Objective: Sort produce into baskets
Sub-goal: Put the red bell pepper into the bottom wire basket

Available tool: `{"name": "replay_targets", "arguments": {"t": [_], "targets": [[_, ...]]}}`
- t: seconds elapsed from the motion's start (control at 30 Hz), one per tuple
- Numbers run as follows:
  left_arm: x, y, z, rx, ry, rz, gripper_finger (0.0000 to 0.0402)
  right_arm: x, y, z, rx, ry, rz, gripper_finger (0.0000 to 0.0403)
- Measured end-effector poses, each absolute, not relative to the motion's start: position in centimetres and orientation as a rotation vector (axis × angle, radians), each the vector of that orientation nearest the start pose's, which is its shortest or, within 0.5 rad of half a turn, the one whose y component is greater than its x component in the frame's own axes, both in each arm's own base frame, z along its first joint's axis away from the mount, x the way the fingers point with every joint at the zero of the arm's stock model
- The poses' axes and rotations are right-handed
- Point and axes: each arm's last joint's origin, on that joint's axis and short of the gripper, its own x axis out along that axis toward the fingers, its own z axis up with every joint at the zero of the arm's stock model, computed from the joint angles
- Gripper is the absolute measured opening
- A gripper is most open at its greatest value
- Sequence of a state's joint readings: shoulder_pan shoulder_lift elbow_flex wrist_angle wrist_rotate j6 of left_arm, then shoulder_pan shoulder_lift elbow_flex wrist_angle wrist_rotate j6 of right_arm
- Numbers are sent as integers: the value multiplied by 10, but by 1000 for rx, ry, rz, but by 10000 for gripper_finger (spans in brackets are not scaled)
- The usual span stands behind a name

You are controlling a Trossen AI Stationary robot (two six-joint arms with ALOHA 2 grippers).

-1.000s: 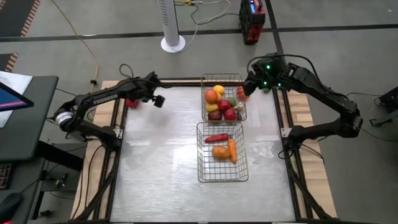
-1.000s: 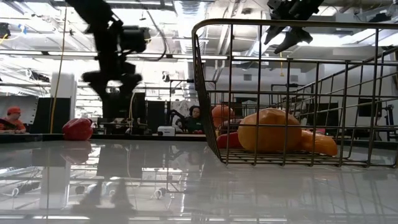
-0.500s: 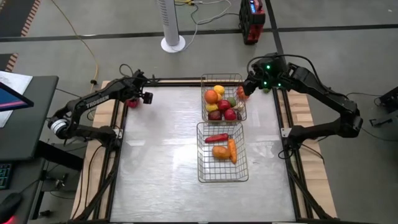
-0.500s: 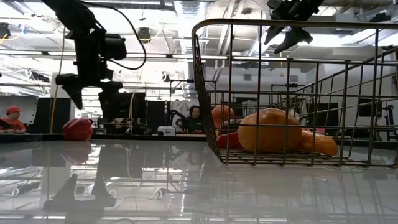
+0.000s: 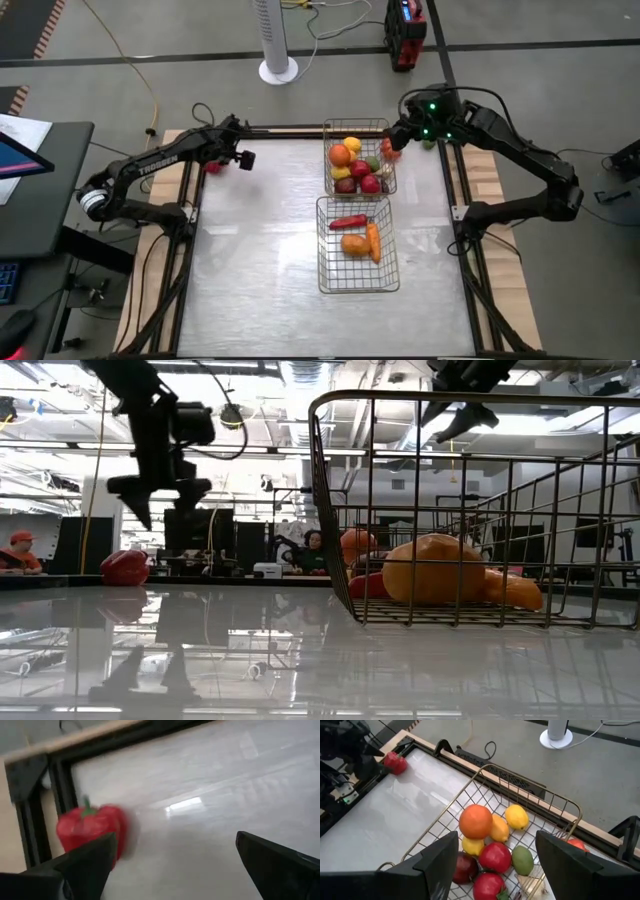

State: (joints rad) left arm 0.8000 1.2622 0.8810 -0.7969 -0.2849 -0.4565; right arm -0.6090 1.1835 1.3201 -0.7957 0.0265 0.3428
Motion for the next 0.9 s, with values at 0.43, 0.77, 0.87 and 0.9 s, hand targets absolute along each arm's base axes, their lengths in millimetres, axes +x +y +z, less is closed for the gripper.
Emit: {"name": "replay_targets", "arguments": {"t": [0.43, 0.77, 0.87, 0.9], "targets": [[186, 206, 209, -317, 1571, 1008, 398, 192, -131, 384, 516, 505, -709, 291], [177, 226, 187, -313, 1755, 1052, 398, 196, -134, 380, 475, 541, -695, 291], [170, 228, 188, -331, 1797, 1028, 398, 196, -133, 380, 471, 541, -691, 291], [168, 229, 187, -336, 1811, 1021, 398, 196, -133, 380, 467, 542, -689, 291]]}}
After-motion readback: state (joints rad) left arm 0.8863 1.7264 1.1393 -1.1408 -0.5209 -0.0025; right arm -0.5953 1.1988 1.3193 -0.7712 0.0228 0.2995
